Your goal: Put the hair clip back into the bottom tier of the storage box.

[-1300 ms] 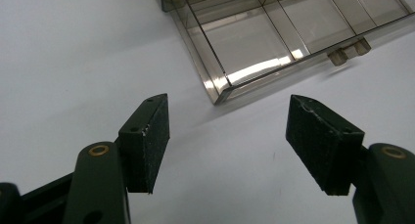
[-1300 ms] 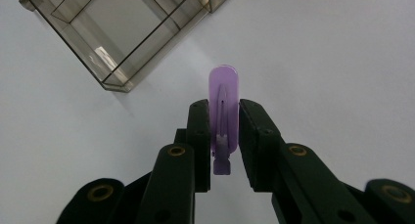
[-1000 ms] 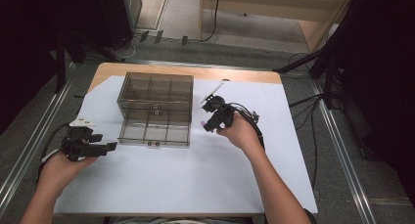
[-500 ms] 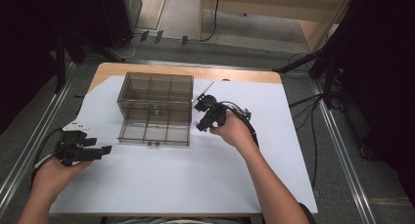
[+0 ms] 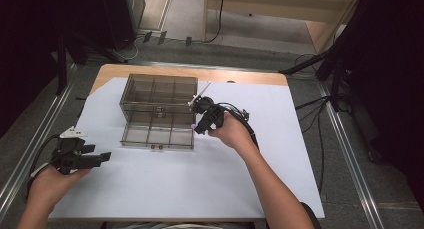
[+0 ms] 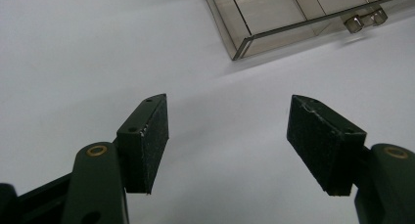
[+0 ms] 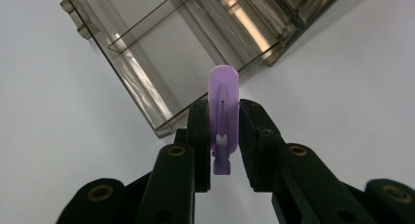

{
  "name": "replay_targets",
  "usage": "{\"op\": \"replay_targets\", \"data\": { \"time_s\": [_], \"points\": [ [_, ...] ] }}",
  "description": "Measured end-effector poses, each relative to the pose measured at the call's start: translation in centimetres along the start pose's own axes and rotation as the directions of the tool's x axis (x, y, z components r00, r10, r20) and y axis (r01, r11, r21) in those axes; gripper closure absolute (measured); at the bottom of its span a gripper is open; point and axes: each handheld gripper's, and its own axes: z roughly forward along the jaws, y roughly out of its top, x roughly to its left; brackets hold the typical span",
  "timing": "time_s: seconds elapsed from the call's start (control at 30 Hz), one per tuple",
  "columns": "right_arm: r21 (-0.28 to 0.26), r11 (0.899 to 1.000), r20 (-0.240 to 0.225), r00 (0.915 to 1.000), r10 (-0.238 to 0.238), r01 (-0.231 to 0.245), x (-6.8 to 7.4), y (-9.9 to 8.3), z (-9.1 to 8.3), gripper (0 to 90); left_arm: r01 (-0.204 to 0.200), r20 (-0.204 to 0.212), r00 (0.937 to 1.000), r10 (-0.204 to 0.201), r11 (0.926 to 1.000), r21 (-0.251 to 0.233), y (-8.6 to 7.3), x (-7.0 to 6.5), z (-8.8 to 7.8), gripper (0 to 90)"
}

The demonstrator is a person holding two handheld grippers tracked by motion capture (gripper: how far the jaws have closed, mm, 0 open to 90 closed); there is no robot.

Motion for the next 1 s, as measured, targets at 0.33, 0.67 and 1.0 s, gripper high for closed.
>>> {"op": "replay_targets", "data": {
  "time_s": [0.33, 0.67, 1.0],
  "points": [
    [0.001, 1.000, -0.006, 0.9997, -0.024, 0.024, 0.9, 0.5, 0.5, 77.0, 0.001, -0.006, 1.0000, -0.001, 1.0000, 0.001, -0.2, 0.1, 0.0, 32.8],
    [0.004, 0.999, -0.018, 0.9989, -0.044, 0.044, 1.6, 1.1, 1.3, 77.0, 0.001, -0.007, 1.0000, 0.000, 1.0000, 0.006, -0.2, 0.0, 0.0, 32.8],
    [0.017, 0.997, -0.023, 0.9972, -0.071, 0.071, 2.9, 1.6, 2.5, 77.0, 0.001, -0.008, 1.0000, 0.000, 1.0000, 0.005, -0.3, 0.0, 0.0, 32.8]
  ]
}}
